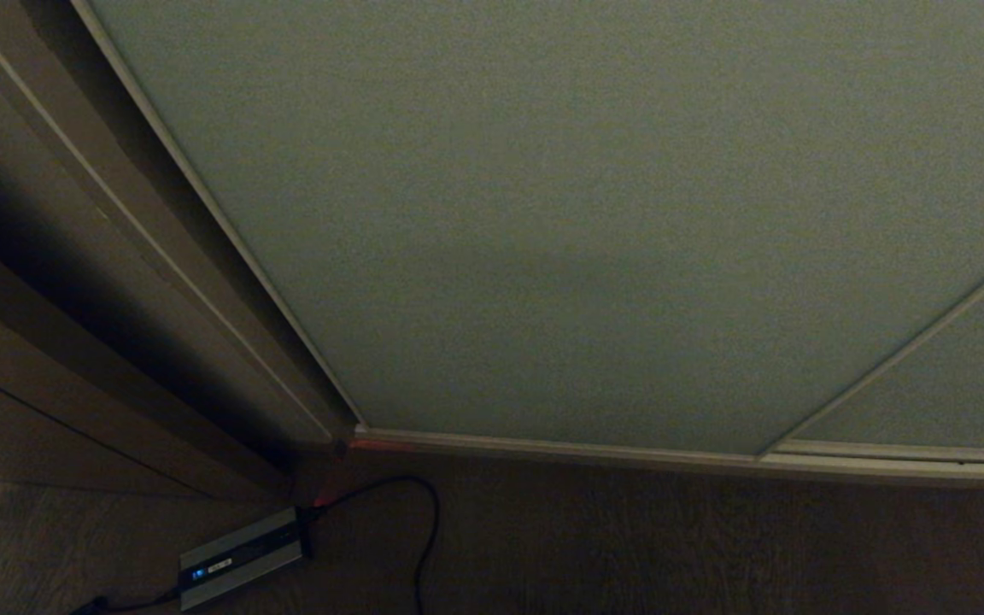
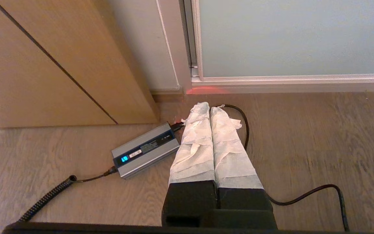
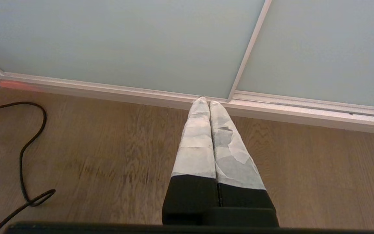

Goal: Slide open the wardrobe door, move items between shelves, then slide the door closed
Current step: Open the door

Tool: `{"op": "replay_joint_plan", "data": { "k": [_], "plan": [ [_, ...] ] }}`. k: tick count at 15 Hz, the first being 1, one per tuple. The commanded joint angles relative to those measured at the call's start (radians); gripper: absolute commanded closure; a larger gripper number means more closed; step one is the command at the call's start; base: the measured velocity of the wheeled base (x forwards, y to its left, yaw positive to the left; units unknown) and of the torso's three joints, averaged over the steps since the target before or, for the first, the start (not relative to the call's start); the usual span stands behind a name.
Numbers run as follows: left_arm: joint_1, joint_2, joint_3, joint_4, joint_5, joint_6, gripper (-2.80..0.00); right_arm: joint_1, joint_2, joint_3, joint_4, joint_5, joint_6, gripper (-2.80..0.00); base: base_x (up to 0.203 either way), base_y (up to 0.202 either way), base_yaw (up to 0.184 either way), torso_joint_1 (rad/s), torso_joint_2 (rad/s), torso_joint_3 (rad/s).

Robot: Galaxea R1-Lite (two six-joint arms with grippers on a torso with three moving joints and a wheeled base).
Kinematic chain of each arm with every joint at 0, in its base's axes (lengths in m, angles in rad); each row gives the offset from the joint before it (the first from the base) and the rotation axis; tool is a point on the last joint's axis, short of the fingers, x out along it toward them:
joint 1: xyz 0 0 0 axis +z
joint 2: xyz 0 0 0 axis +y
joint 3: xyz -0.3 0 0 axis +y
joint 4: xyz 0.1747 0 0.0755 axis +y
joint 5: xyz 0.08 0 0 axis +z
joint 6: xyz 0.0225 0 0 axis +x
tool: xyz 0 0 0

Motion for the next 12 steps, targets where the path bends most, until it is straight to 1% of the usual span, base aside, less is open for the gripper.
{"op": "replay_joint_plan", "data": {
  "k": [1, 12],
  "plan": [
    [0.000, 0.001, 0.000, -0.001, 0.000, 0.001, 0.00, 0.000, 0.000, 0.003, 0.000, 0.000, 0.000, 0.00, 0.000, 0.000, 0.000, 0.000, 0.00, 0.000],
    [0.000, 0.003, 0.000, 0.000, 0.001, 0.001, 0.00, 0.000, 0.000, 0.003, 0.000, 0.001, 0.000, 0.00, 0.000, 0.000, 0.000, 0.000, 0.00, 0.000]
  ]
}}
